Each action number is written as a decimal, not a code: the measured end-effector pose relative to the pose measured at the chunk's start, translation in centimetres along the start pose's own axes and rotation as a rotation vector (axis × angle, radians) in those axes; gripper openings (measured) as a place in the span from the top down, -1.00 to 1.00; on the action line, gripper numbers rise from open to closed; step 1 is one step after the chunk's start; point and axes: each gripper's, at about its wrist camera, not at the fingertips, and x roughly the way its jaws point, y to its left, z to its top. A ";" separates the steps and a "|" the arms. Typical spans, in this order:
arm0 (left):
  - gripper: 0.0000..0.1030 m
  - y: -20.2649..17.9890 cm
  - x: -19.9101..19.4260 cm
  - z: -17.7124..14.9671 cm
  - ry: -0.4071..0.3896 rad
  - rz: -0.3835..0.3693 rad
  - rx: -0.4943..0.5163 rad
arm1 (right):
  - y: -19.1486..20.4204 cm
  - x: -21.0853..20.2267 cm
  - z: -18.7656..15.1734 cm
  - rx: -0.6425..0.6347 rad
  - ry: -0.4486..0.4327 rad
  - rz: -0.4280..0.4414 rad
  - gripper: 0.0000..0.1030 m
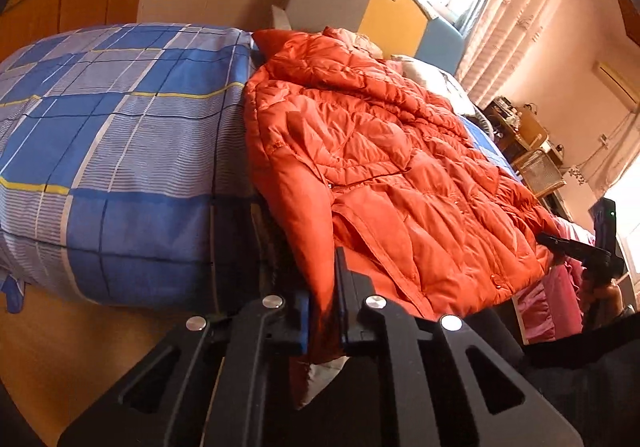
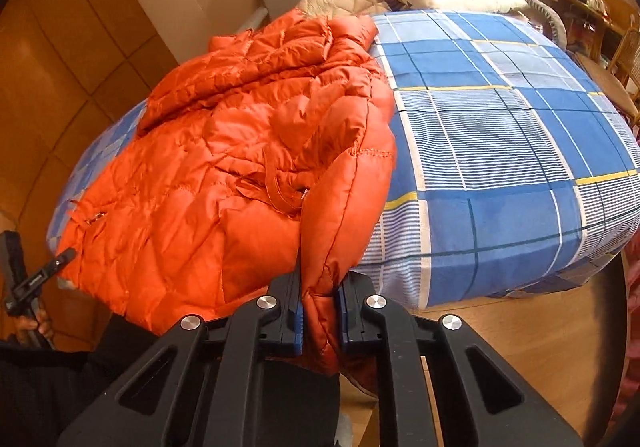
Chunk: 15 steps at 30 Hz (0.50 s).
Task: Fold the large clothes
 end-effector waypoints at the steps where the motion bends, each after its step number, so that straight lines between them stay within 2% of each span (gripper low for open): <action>1: 0.82 0.1 -0.3 0.0 -0.003 -0.006 -0.002 | 0.1 -0.3 0.2 -0.006 -0.004 0.004 0.77; 4: 0.83 0.3 -1.8 0.3 -0.036 -0.040 -0.009 | 0.4 -1.4 0.9 -0.022 -0.034 0.023 0.78; 7: 0.84 0.4 -3.7 1.3 -0.101 -0.079 -0.007 | 0.6 -2.6 2.5 -0.026 -0.086 0.038 0.80; 15: 0.84 -0.5 -5.1 5.8 -0.213 -0.134 0.056 | 1.3 -3.7 7.4 -0.048 -0.197 0.063 0.80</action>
